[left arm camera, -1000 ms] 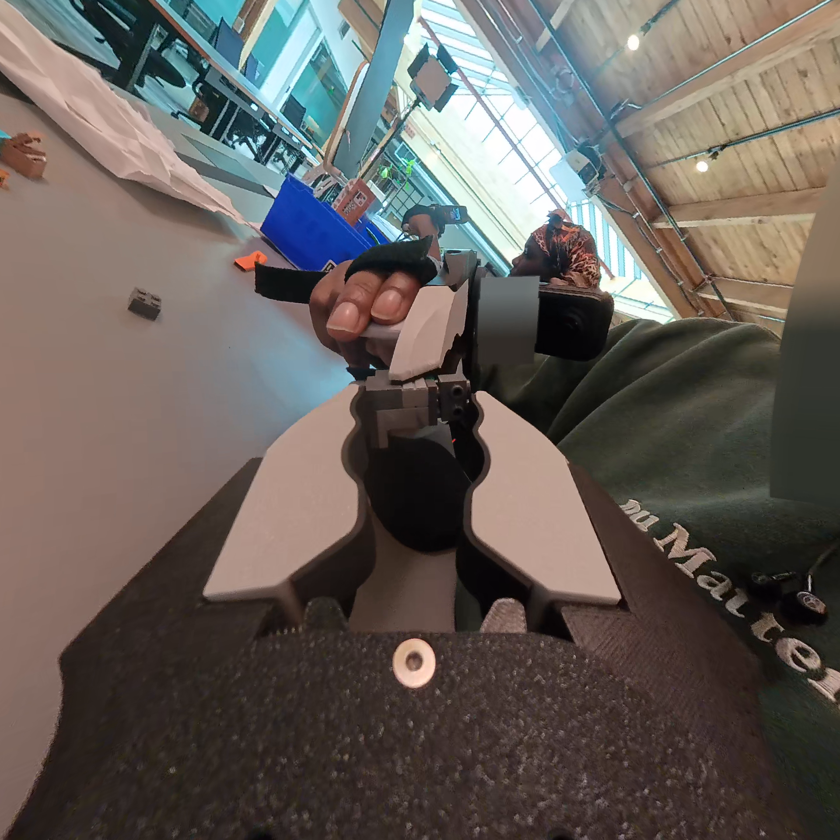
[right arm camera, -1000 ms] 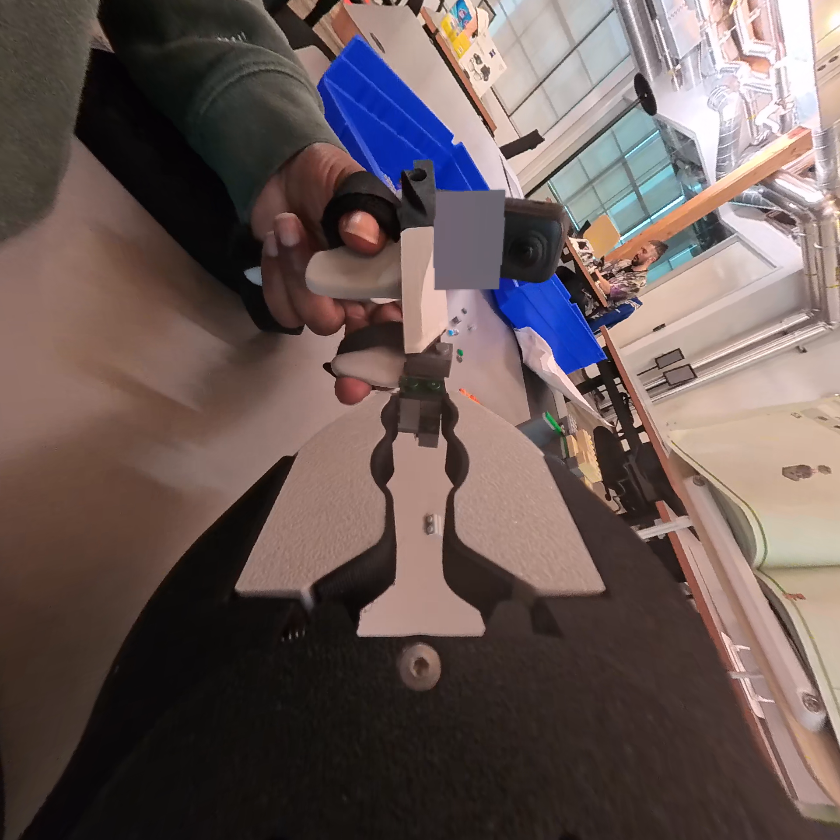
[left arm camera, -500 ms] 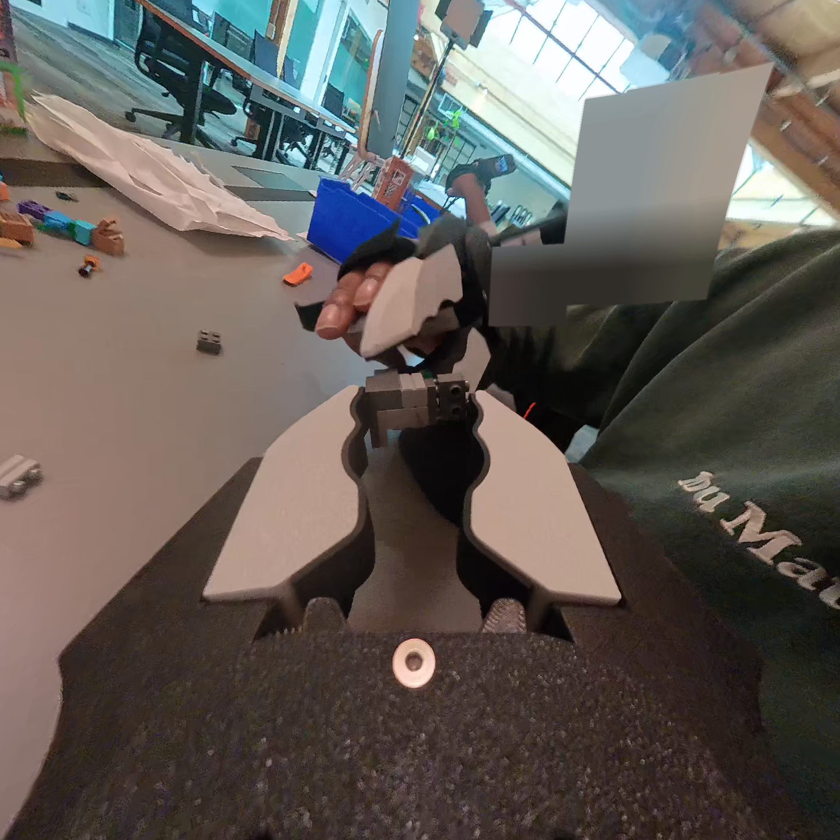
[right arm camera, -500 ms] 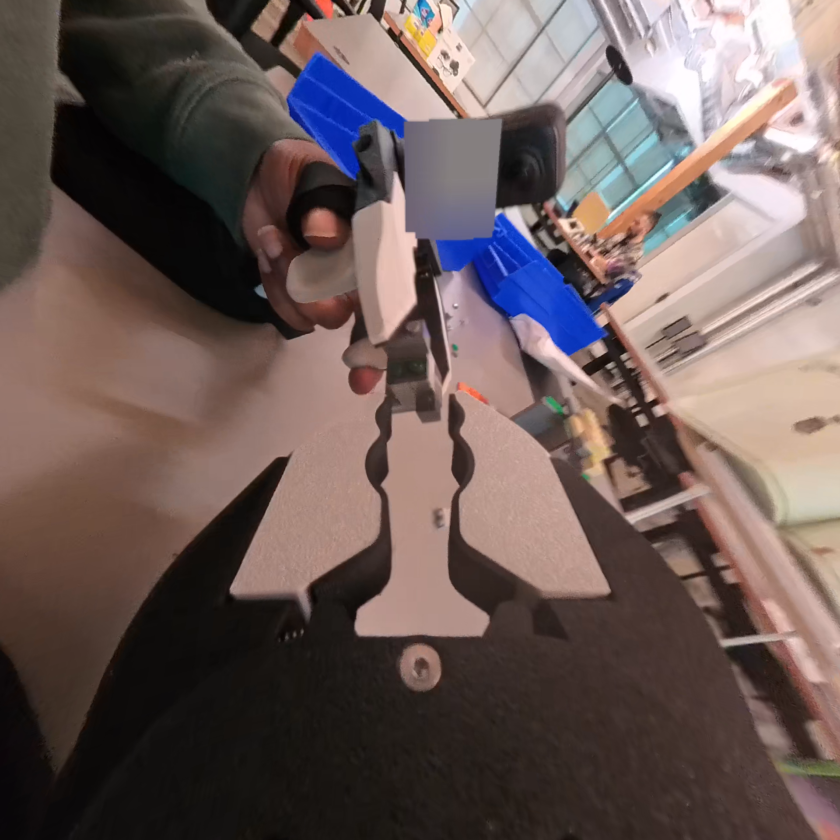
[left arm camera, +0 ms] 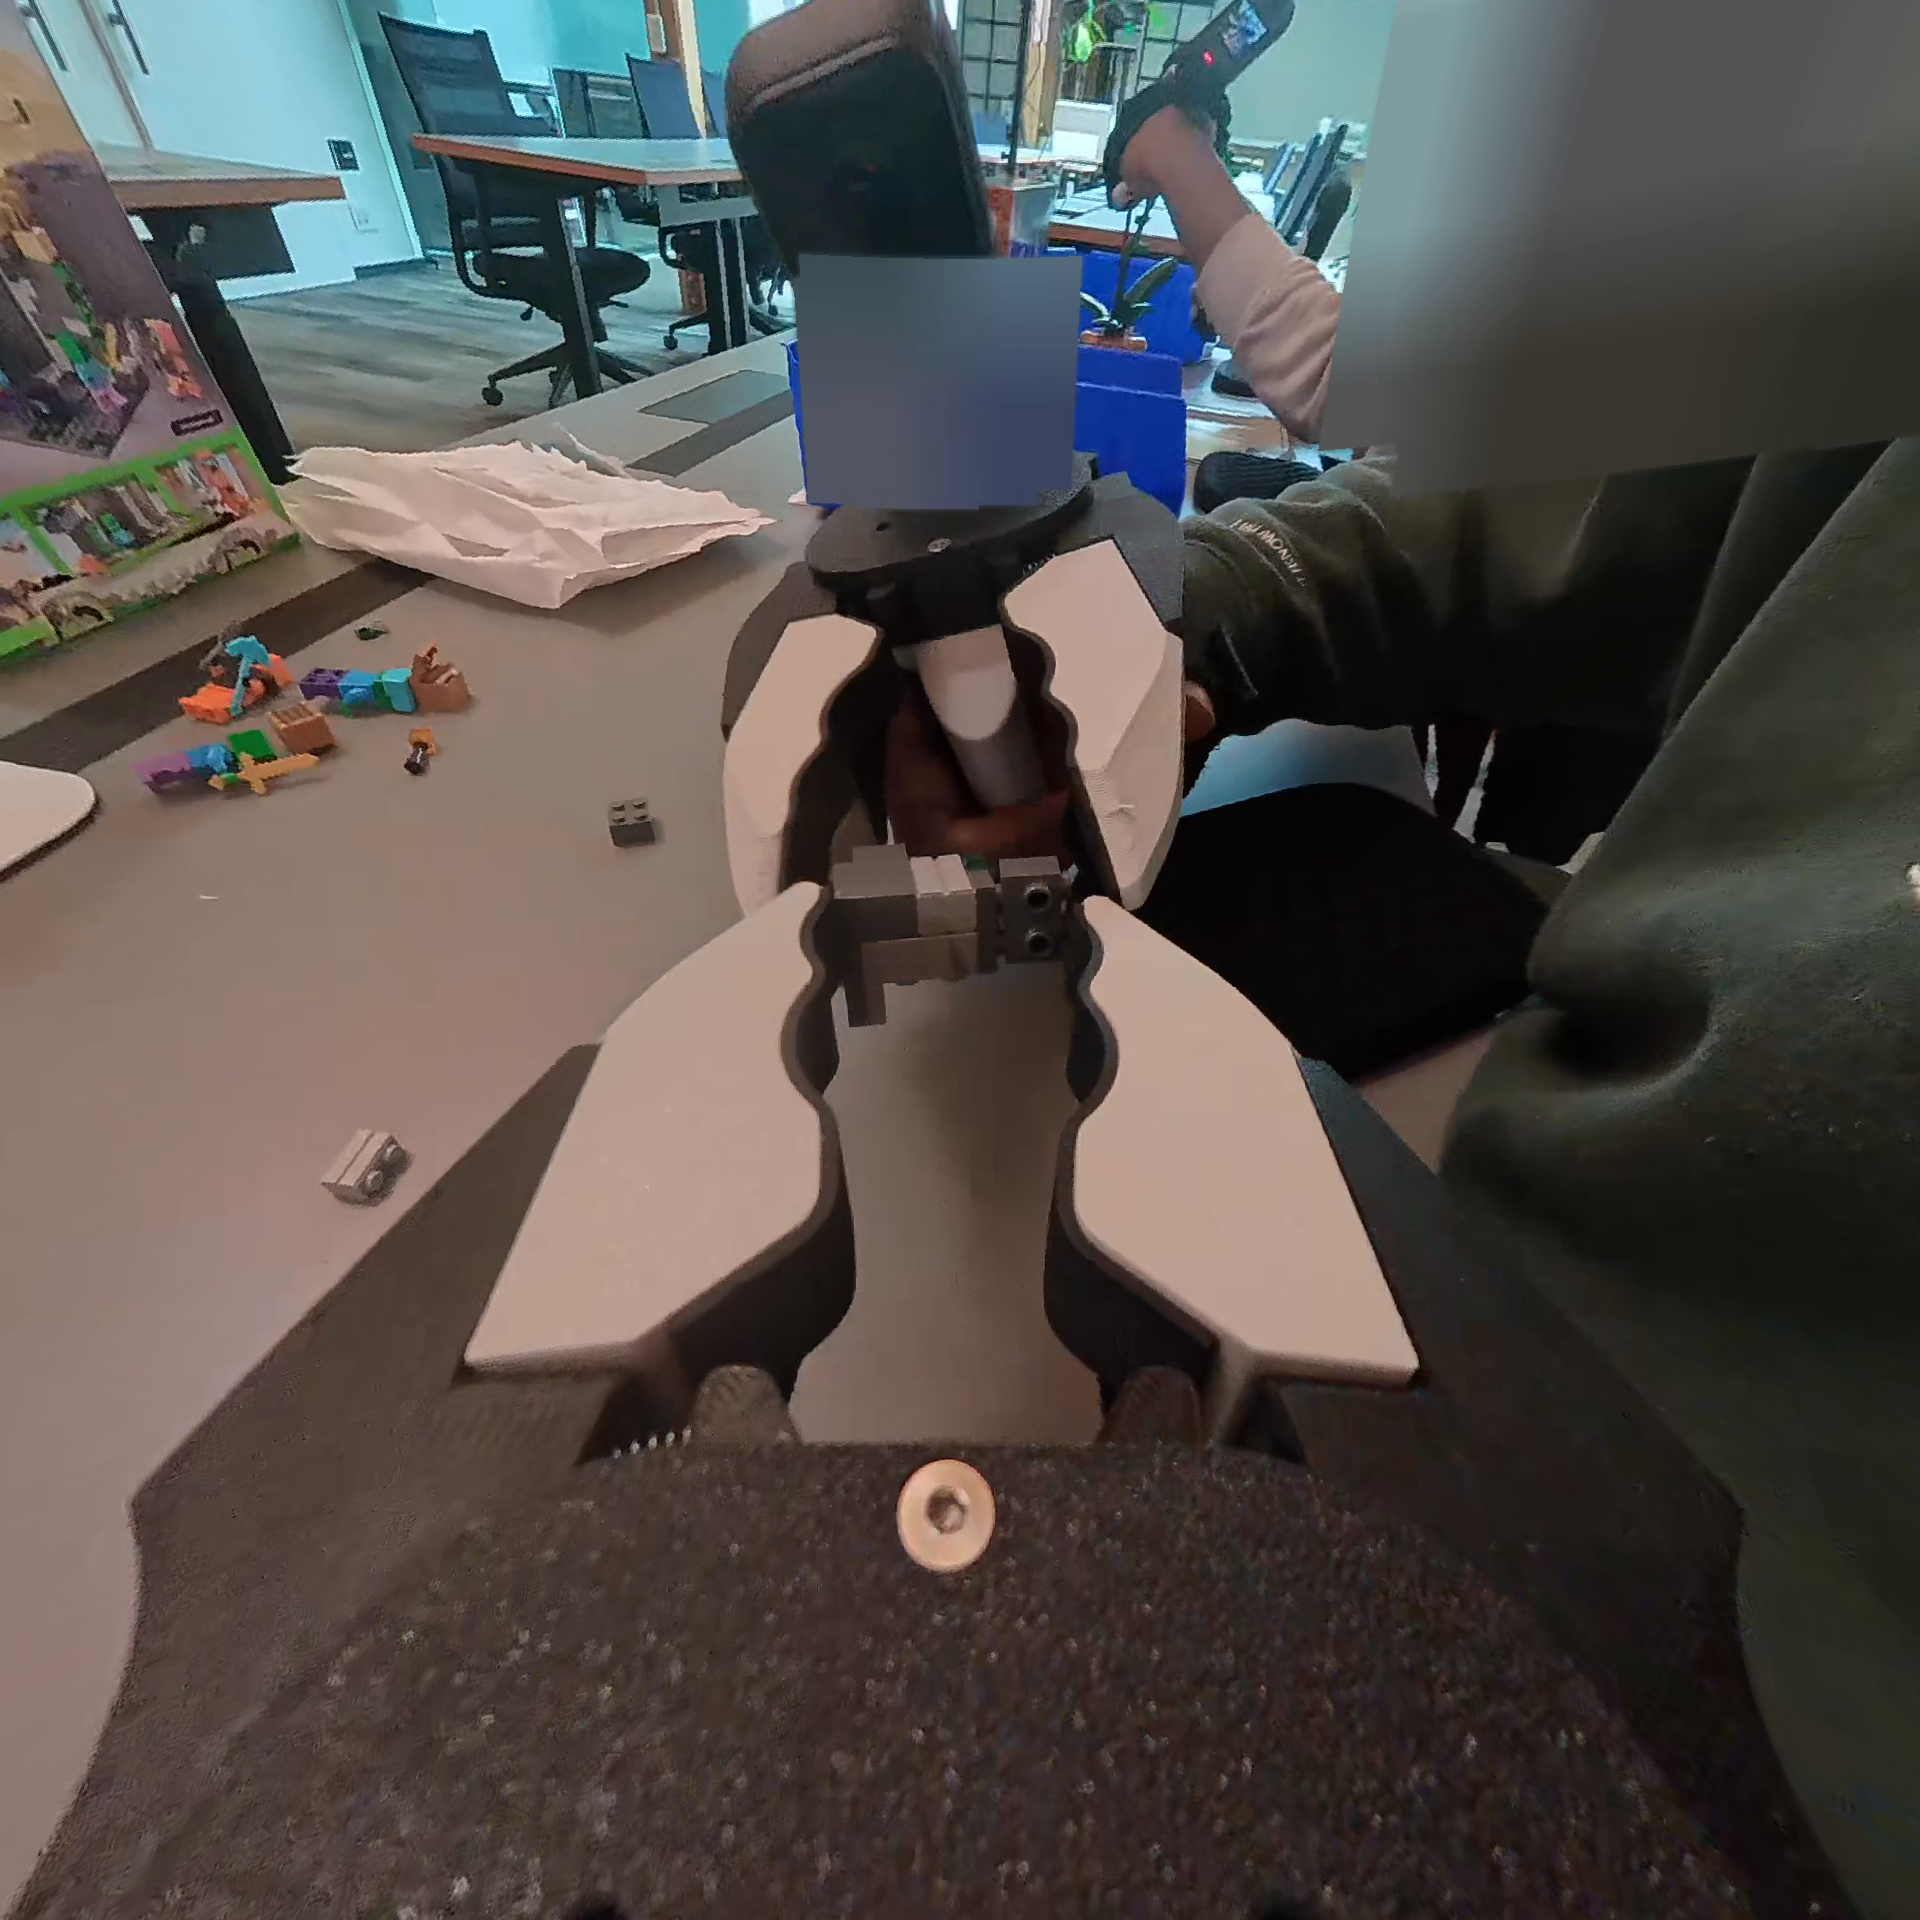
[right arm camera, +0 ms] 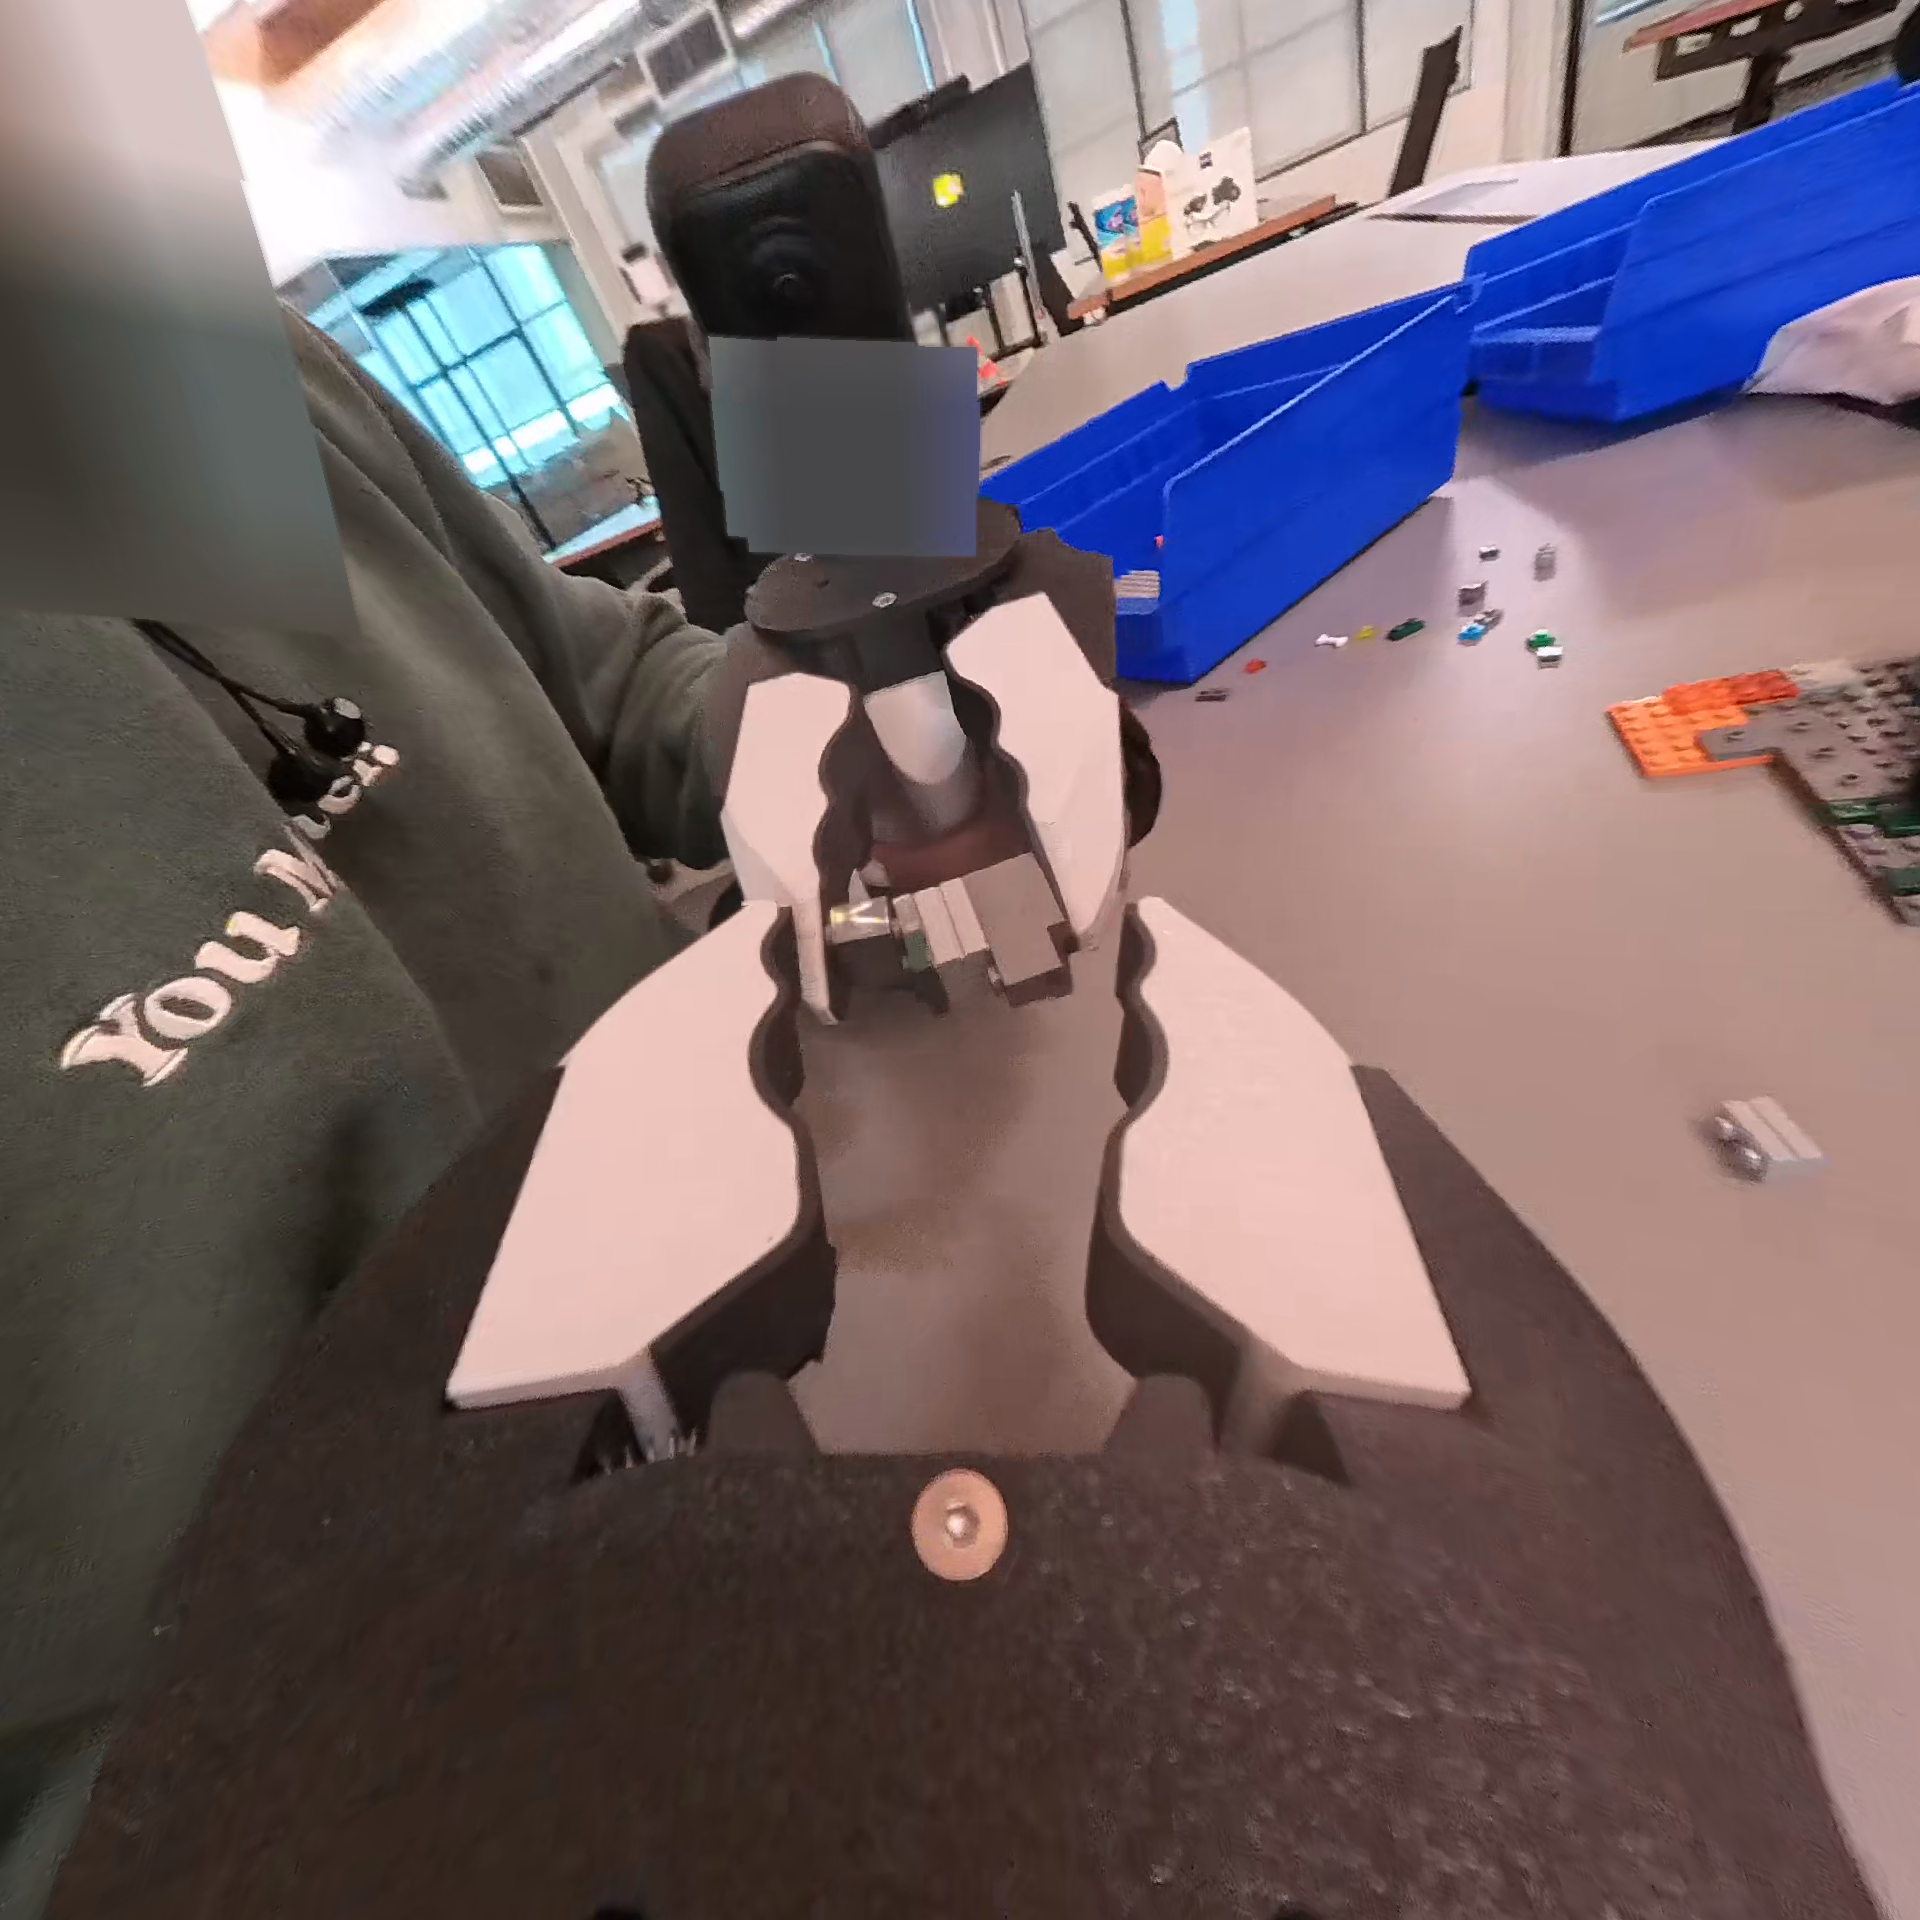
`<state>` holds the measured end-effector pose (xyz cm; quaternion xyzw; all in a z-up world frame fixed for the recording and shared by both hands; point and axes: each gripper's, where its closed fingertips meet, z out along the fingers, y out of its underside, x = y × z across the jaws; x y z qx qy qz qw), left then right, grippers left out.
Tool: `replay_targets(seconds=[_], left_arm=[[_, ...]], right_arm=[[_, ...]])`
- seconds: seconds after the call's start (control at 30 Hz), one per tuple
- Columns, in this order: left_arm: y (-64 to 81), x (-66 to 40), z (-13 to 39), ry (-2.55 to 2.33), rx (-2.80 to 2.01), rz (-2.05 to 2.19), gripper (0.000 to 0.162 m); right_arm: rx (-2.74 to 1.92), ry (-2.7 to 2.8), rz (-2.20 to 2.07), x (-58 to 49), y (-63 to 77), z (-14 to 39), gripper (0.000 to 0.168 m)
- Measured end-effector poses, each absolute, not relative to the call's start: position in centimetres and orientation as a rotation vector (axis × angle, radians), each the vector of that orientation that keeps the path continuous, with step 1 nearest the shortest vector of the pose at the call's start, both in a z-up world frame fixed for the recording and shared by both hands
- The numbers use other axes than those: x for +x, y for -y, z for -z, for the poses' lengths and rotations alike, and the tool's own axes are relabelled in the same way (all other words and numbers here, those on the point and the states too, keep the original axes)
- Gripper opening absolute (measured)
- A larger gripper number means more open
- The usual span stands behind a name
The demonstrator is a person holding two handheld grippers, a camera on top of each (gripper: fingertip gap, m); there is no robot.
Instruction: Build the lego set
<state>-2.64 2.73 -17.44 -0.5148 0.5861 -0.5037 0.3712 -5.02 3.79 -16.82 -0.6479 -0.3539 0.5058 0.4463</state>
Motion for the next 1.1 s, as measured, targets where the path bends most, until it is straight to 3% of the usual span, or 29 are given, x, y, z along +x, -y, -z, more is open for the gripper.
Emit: replay_targets(seconds=[0.13, 0.8, 0.93, 1.1], left_arm=[[-2.2, -2.9, 16.8, -1.509, -1.281, 1.319, 0.041], [-2.0, -2.8, 16.6, -1.487, -1.292, 1.351, 0.041], [-2.6, -3.1, 16.7, -1.408, -1.365, 1.482, 0.041], [-2.9, -3.4, 15.7, -1.261, -1.446, 1.782, 0.041]], right_arm=[[-1.560, 0.884, -1.321, -5.0, -3.4, 16.2, 0.049], [-1.528, 0.942, -1.209, -4.6, -3.2, 15.8, 0.049], [-1.448, 0.978, -1.056, -3.6, -3.3, 14.9, 0.045], [-1.363, 1.169, -0.558, -3.6, -3.8, 15.6, 0.042]])
